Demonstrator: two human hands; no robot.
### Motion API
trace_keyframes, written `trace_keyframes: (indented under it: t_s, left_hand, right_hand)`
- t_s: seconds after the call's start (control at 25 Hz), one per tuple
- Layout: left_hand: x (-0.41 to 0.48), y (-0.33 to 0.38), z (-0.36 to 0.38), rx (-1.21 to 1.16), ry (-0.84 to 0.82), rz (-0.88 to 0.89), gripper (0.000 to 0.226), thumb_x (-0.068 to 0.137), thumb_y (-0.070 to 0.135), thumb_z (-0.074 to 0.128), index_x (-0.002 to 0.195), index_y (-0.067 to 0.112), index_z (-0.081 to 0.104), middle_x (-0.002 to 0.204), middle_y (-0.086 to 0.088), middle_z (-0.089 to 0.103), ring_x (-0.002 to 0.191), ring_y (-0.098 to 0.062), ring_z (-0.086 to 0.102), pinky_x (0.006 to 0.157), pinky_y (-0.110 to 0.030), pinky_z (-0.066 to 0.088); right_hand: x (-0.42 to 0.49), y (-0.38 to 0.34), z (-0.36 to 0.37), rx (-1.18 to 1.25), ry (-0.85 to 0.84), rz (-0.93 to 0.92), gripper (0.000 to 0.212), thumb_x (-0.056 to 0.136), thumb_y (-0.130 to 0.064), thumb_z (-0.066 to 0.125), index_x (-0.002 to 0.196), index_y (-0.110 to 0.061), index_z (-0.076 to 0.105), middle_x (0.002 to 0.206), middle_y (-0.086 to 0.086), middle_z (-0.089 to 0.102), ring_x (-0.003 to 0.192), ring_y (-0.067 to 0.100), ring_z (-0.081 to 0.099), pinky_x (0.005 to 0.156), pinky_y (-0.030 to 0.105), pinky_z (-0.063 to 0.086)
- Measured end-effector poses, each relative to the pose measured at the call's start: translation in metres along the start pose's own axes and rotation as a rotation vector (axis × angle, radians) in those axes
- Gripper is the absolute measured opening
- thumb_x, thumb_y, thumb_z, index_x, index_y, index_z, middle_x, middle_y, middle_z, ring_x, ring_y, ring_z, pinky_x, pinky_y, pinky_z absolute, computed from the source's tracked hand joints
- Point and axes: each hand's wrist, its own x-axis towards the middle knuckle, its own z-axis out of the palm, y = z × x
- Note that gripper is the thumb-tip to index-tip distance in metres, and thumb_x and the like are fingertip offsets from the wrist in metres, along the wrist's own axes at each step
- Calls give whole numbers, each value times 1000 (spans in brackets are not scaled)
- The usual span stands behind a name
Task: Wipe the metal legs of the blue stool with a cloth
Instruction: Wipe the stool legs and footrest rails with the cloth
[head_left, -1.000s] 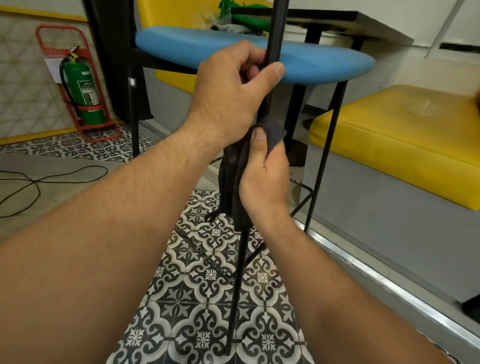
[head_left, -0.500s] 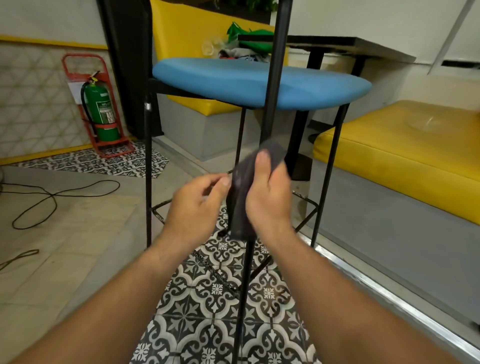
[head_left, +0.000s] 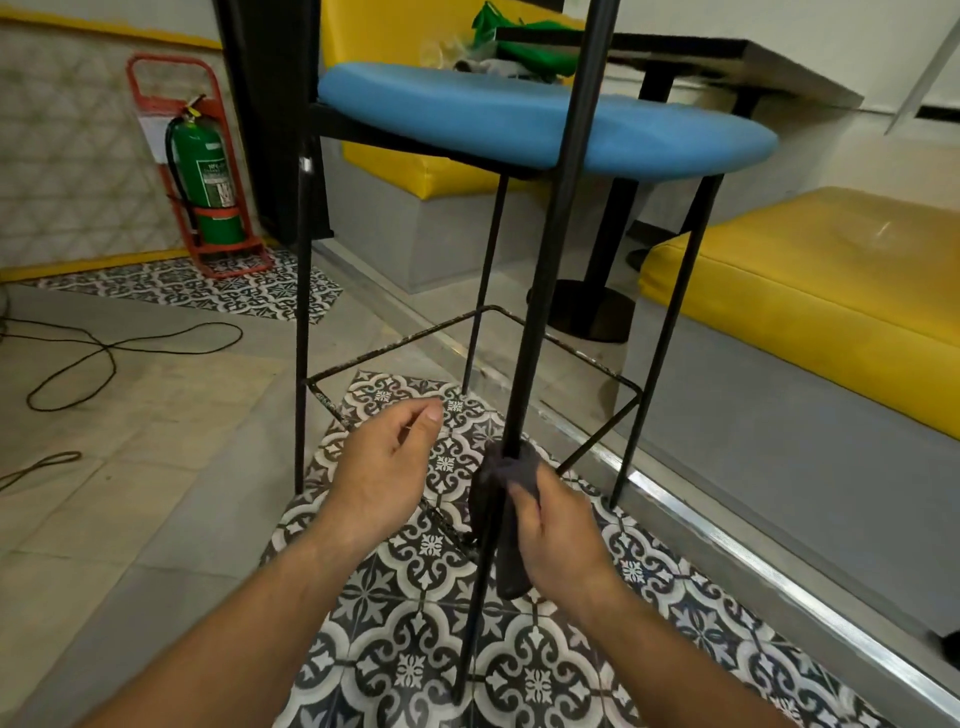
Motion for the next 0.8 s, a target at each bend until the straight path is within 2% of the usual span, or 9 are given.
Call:
trace_keyframes:
  t_s: [0.08,0.2,0.28,0.36,0.44,0.52,0.64,0.72,0.8]
  left_hand:
    - [-9,2,4,-16,-45,-14,31,98,43,48,123,32,62,100,16,68,91,2,63,79,-17,52]
    - [-25,9,15,-46,-133,-64,33,98,47,46,119,31,65,103,12,70,99,-5,65,89,-32,53]
    - [-40,10,24,-86,-276,-169,48,94,61,37,102,29,72,94,5,74,90,-8,69,86,-36,52]
    - [-58,4,31,-241,-466,-385,64,86,76,28,95,33,75,92,5,76,88,-6,71,86,-35,50]
    - [-74,-10,35,-523,-590,-578,79,78,85,29,105,27,74,106,-7,74,103,-19,69,96,-44,48]
    - [-82,-28,38,-686,-577,-628,86,77,86,34,116,19,71,117,-14,69,114,-27,64,101,-49,45]
    - [-94,-47,38,-820,-501,-648,66,84,72,50,120,19,68,125,-14,66,119,-28,60,104,-51,44]
    - [-106,-53,37,-941,-544,-696,56,86,61,59,124,20,65,131,-15,62,123,-30,57,104,-49,44]
    - [-119,-57,36,-971,-596,-755,54,85,52,66,126,16,64,133,-17,60,125,-31,55,103,-47,44]
  right_hand:
    - [-11,-9,-18,110,55,-8,24,100,-25,46,97,-45,59,86,-6,71,77,9,69,63,31,59]
    - [-28,-27,-36,440,60,75,25,98,-27,47,100,-39,68,93,-6,74,87,12,70,65,23,56]
    - [-36,-32,-41,796,-3,238,27,95,-36,49,100,-25,74,103,7,73,99,24,68,76,33,53]
    - [-46,-31,-38,971,-91,358,47,91,-52,53,110,-13,70,115,18,68,109,33,64,90,48,48]
    - [-50,-27,-29,945,-114,410,54,83,-51,68,115,-7,63,114,25,66,107,40,63,92,54,48]
    - [-50,-22,-22,833,-73,418,42,79,-32,78,111,-9,64,105,23,69,97,39,67,85,48,55]
    - [-48,-16,-14,797,-29,411,23,85,-12,69,108,-10,65,98,19,72,92,33,70,77,39,57]
    - [-49,-15,-8,754,-35,427,15,89,-11,62,101,-10,70,97,19,72,94,34,69,78,39,57]
    - [-51,-10,-3,679,-67,476,20,91,-16,54,98,-8,71,96,18,73,97,37,67,86,45,54]
